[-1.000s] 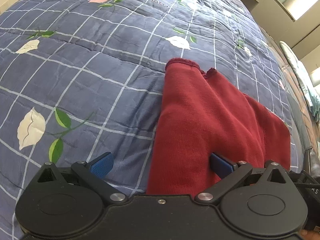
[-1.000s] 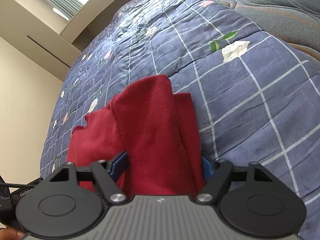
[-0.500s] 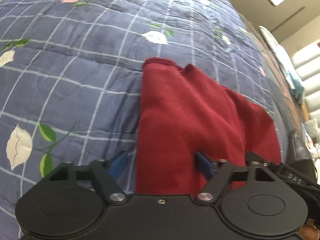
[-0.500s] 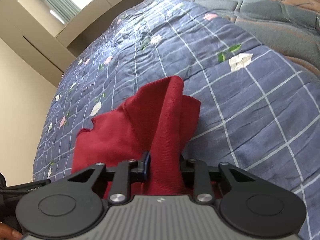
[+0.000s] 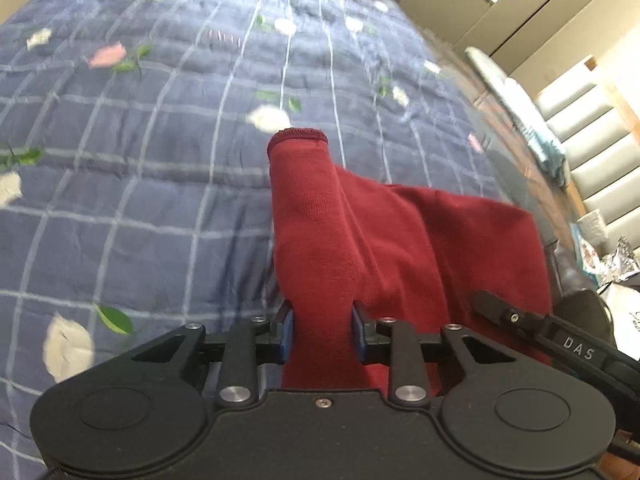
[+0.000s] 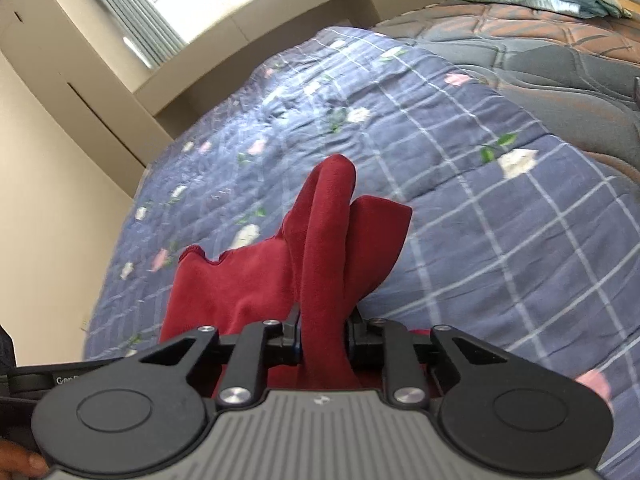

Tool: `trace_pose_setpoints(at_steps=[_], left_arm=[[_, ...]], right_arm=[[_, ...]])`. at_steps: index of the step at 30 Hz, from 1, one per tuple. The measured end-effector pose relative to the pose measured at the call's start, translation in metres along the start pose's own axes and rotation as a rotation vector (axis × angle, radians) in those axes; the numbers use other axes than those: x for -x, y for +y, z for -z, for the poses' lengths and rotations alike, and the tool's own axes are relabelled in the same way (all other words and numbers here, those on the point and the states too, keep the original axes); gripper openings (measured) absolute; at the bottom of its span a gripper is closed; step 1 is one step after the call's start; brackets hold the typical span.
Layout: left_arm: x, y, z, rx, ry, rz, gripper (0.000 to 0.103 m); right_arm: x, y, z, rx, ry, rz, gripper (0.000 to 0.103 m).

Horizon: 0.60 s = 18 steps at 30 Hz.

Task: Fold small clothes

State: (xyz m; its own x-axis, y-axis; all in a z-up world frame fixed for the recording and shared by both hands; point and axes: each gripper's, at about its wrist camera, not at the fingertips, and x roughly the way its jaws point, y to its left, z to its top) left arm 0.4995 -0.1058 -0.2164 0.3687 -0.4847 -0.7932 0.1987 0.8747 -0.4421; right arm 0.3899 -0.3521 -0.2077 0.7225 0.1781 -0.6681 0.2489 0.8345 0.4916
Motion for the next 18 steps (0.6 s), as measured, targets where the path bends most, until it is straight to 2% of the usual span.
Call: trace_pose_setpoints(at_steps=[5, 12, 18], left_arm=[[0.034, 0.021, -0.015, -0.024, -0.041, -0.020, 0.030], [0.067, 0.067, -0.024, 0.004, -0.056, -0.124, 0.031], [0.064, 0.109, -0.016, 0.073, -0.024, -0.181, 0.031]], right_arm=[[-0.008, 0.030, 0.004, -0.001, -0.001, -0.075, 0.021], [-0.042, 0.072, 0.017, 0.011, 0.055, -0.172, 0.019], [-0.070, 0.092, 0.037, 0.020, 0.114, -0.170, 0.018]])
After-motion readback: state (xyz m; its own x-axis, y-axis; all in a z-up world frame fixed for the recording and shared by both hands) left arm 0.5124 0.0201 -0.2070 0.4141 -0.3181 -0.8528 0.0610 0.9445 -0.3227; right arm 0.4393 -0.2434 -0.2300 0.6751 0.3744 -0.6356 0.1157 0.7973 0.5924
